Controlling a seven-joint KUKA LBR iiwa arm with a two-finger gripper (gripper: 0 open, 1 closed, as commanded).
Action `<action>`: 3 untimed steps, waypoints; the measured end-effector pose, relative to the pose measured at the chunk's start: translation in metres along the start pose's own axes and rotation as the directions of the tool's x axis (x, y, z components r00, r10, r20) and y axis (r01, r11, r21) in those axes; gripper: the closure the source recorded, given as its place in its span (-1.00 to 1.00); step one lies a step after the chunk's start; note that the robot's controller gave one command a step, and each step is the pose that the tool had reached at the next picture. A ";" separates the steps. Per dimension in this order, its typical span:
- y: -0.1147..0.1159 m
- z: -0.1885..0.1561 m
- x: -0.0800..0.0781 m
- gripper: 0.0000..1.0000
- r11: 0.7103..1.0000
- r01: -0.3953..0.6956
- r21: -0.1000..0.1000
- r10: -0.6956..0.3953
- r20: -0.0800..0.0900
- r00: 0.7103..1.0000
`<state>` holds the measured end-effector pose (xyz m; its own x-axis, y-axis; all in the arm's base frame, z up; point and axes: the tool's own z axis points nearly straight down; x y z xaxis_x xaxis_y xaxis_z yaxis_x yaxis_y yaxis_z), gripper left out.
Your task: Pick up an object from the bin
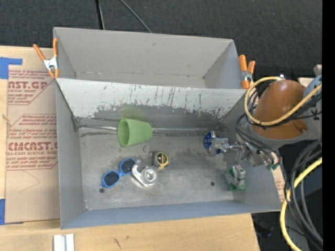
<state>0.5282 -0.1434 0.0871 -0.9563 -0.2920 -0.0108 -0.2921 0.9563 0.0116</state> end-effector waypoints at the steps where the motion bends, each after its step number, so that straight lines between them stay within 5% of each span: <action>1: -0.009 -0.071 -0.019 -1.00 0.998 -0.054 0.016 0.054 0.001 0.999; 2: -0.014 0.017 -0.066 -1.00 0.999 -0.039 0.016 0.039 0.004 0.999; 3: -0.014 0.013 -0.065 1.00 0.999 -0.040 0.014 0.040 -0.001 0.999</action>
Offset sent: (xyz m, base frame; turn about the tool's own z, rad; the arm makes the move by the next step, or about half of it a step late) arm 0.0167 -0.0050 0.0669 0.0543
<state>0.5946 -0.1381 0.0746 -0.9673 -0.2535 -0.0095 -0.2535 0.9673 -0.0016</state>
